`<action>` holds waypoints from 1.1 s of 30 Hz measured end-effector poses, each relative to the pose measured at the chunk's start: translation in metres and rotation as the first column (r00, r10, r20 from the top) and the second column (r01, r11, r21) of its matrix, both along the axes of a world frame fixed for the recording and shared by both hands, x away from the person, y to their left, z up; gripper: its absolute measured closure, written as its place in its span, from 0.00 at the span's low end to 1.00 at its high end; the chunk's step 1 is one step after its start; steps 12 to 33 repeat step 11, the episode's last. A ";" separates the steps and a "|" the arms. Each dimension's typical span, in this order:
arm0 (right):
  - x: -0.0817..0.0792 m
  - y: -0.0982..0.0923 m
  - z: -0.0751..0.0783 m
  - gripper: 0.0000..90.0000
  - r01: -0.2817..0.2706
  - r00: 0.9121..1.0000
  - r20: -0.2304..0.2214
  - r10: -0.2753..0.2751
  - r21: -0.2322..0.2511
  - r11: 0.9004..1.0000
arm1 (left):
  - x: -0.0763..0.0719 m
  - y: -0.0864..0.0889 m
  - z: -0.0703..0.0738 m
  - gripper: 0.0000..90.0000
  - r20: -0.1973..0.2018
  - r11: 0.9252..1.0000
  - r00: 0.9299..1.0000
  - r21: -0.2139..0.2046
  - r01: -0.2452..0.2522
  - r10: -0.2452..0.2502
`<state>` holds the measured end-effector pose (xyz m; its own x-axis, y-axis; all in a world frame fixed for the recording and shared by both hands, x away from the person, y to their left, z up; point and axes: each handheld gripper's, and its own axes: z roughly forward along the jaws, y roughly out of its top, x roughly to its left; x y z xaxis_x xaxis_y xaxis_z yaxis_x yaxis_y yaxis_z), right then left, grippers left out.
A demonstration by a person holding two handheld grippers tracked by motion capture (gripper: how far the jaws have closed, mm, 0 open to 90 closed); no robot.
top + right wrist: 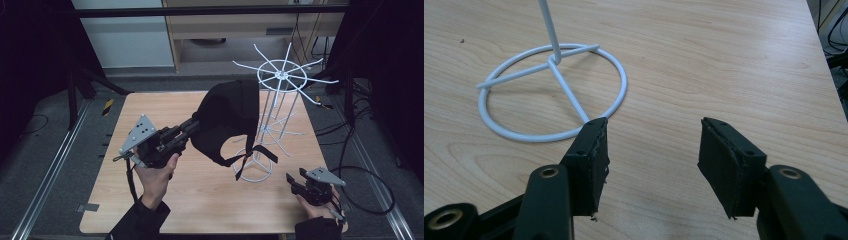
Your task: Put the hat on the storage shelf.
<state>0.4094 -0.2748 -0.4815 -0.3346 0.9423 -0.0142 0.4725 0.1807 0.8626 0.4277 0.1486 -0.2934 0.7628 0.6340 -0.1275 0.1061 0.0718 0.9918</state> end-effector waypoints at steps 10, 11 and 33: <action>-0.001 0.000 0.000 0.50 0.003 1.000 -0.001 -0.003 0.005 1.000 | -0.010 0.011 -0.013 0.54 0.013 0.998 1.000 0.060 -0.001 0.000; 0.000 0.000 0.000 0.49 0.003 1.000 0.001 -0.003 0.004 1.000 | -0.012 0.015 -0.015 0.51 0.011 0.998 1.000 0.065 -0.006 0.005; 0.000 0.000 0.000 0.49 0.003 1.000 0.001 -0.003 0.004 1.000 | -0.012 0.015 -0.015 0.51 0.011 0.998 1.000 0.065 -0.006 0.005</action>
